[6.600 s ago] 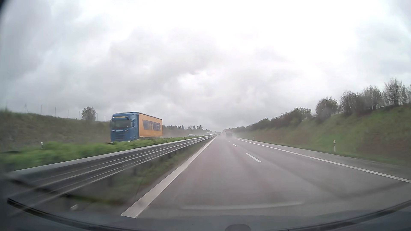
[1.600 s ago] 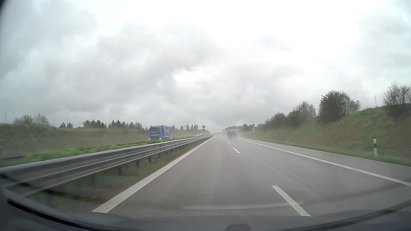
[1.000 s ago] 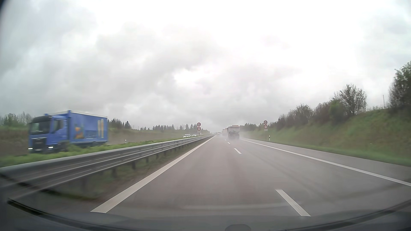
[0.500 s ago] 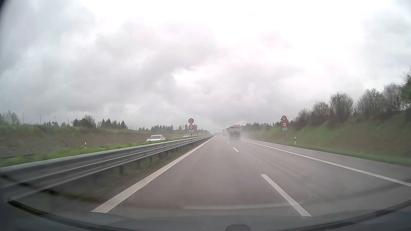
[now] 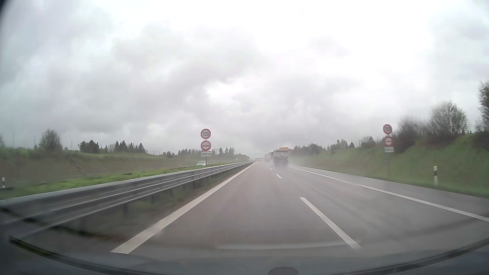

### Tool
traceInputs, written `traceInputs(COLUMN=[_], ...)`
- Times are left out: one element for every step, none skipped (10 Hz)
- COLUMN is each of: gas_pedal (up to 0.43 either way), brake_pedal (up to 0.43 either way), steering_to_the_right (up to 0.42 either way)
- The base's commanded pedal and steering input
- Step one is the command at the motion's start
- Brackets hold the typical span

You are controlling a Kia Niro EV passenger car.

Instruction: Follow the waypoints while adhering to traffic rules and regulations

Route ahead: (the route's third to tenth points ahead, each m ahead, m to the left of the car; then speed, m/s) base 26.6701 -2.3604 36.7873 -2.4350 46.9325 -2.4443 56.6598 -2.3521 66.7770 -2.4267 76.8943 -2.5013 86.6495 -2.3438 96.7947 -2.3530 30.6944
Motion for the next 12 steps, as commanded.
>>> traceInputs(gas_pedal=[0.268, 0.268, 0.260, 0.260, 0.260, 0.240, 0.228, 0.228, 0.228, 0.228, 0.228, 0.220], brake_pedal=[0.000, 0.000, 0.000, 0.000, 0.000, 0.000, 0.000, 0.000, 0.000, 0.000, 0.000, 0.000], steering_to_the_right=[-0.001, -0.001, -0.001, -0.001, -0.001, -0.001, -0.001, -0.001, -0.001, -0.001, -0.001, -0.001])
